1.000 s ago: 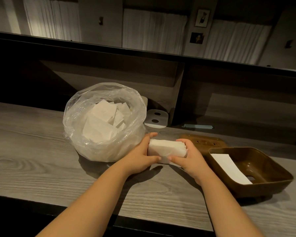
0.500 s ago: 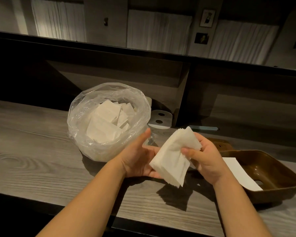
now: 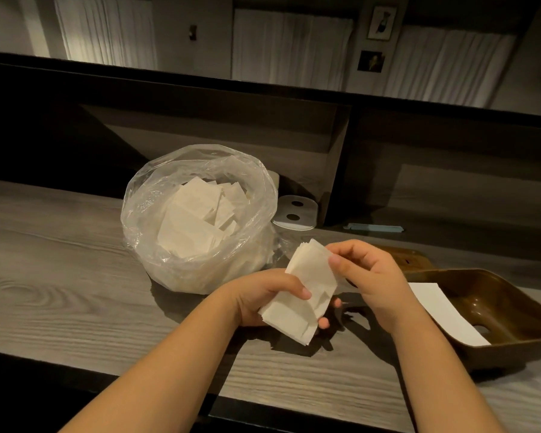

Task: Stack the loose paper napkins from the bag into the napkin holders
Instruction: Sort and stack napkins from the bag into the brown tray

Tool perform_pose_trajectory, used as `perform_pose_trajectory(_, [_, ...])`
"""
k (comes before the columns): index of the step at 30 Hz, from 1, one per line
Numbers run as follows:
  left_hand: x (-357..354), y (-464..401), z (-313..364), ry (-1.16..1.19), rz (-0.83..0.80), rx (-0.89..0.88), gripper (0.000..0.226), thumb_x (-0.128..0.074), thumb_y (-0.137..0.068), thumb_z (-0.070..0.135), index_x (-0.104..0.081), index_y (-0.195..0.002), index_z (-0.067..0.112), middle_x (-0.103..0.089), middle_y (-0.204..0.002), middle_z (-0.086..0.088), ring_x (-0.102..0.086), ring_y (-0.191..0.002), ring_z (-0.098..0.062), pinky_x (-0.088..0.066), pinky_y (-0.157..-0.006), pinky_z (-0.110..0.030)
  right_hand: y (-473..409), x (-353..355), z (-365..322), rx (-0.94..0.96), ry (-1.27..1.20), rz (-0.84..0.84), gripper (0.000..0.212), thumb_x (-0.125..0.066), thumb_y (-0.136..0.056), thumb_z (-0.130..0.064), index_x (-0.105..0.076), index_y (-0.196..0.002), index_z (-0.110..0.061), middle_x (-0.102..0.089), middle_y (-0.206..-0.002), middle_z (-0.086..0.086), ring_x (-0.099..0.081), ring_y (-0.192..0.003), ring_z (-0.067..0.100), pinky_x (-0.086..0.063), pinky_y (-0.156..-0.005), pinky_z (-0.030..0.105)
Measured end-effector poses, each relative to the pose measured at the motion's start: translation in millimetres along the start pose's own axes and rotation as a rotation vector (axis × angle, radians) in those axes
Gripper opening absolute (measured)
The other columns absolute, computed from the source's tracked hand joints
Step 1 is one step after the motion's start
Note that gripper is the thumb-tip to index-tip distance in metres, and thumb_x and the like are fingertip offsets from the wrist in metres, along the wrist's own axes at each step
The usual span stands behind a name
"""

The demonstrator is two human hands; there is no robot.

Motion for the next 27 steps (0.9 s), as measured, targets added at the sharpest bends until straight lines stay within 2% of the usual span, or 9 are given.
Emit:
perform_pose_trajectory(4, [3,-1,-2,0.021,-0.035,0.023,0.062,-0.065,-0.077,0.013,-0.046,-0.136,0.011,-0.062,-0.116,-0.013,-0.063,-0.096,-0.027,-0.051,-0.091,-0.042,-2,-3,0,-0.029,-0.005,0.028,0.006,-0.064,-0.091,-0.016,-0.07,-0.089,-0.016,-0.071,-0.086,-0.01,-0.066,-0.084,0.007,-0.052,-0.074,0.028])
perform_pose_trajectory(9, [3,1,-3,0.077,-0.089,0.047,0.063,-0.07,-0.075,0.013,-0.049,-0.134,0.012,-0.062,-0.113,-0.013,-0.064,-0.095,-0.026,-0.054,-0.091,-0.041,-1,-3,-6,-0.1,-0.205,0.065,0.018,-0.062,-0.091,-0.012,-0.068,-0.074,-0.016,-0.071,-0.086,-0.004,-0.066,-0.088,0.018,-0.051,-0.078,0.035])
perform_pose_trajectory(13, [3,0,-4,0.109,-0.051,0.048,0.065,-0.075,-0.073,0.018,-0.05,-0.132,0.011,-0.064,-0.112,-0.013,-0.065,-0.092,-0.026,-0.053,-0.089,-0.04,-2,5,-16,-0.004,-0.436,0.364,0.016,-0.053,-0.097,-0.015,-0.062,-0.086,-0.02,-0.065,-0.094,-0.002,-0.063,-0.099,0.021,-0.055,-0.082,0.035])
perform_pose_trajectory(16, [3,-2,-2,0.178,0.007,0.031,0.069,-0.078,-0.072,0.025,-0.049,-0.132,0.009,-0.064,-0.111,-0.015,-0.065,-0.089,-0.027,-0.054,-0.085,-0.04,2,12,-26,0.106,-0.663,0.429,0.014,-0.045,-0.1,-0.019,-0.057,-0.095,-0.024,-0.063,-0.1,-0.003,-0.063,-0.098,0.016,-0.056,-0.084,0.035])
perform_pose_trajectory(20, [10,-5,-4,0.285,0.136,0.019,0.076,-0.082,-0.065,0.025,-0.05,-0.132,0.006,-0.065,-0.107,-0.017,-0.066,-0.086,-0.029,-0.055,-0.082,-0.041,11,5,-37,0.021,-0.743,0.19,0.015,-0.049,-0.087,-0.029,-0.058,-0.093,-0.019,-0.069,-0.076,-0.001,-0.063,-0.058,0.011,-0.056,-0.052,0.026])
perform_pose_trajectory(22, [10,-7,-4,0.292,0.198,0.01,0.072,-0.081,-0.065,0.024,-0.053,-0.129,0.006,-0.066,-0.103,-0.017,-0.066,-0.085,-0.03,-0.055,-0.081,-0.041,10,-10,-31,-0.05,-0.591,0.038,0.009,-0.055,-0.085,-0.019,-0.061,-0.09,-0.012,-0.069,-0.076,0.004,-0.062,-0.054,0.015,-0.055,-0.049,0.027])
perform_pose_trajectory(23, [8,-7,-3,0.288,0.226,0.006,0.063,-0.079,-0.068,0.025,-0.056,-0.124,0.006,-0.067,-0.099,-0.017,-0.067,-0.083,-0.029,-0.056,-0.078,-0.039,8,-19,-23,-0.059,-0.378,0.026,0.005,-0.058,-0.089,-0.014,-0.062,-0.088,-0.012,-0.069,-0.079,0.002,-0.063,-0.061,0.016,-0.055,-0.054,0.031])
perform_pose_trajectory(25, [5,-7,0,0.296,0.3,0.019,0.042,-0.067,-0.079,0.036,-0.064,-0.112,0.009,-0.069,-0.092,-0.014,-0.067,-0.08,-0.027,-0.057,-0.073,-0.035,3,-31,-10,-0.018,0.086,0.111,0.01,-0.063,-0.092,-0.017,-0.063,-0.083,-0.019,-0.065,-0.085,-0.004,-0.063,-0.078,0.015,-0.055,-0.065,0.035])
perform_pose_trajectory(27, [3,-6,2,0.314,0.266,0.041,0.049,-0.055,-0.087,0.053,-0.074,-0.105,0.012,-0.069,-0.094,-0.013,-0.063,-0.085,-0.026,-0.055,-0.077,-0.035,-1,-36,-3,0.02,0.226,0.225,0.012,-0.064,-0.091,-0.023,-0.06,-0.08,-0.026,-0.057,-0.094,-0.01,-0.061,-0.091,0.016,-0.057,-0.064,0.032])
Point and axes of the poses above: each hand's wrist, its own y-axis away from the middle knuckle, its own x-axis out of the back of the hand, z = x × y, the point moved 2 cm from there along -y, towards the middle knuckle
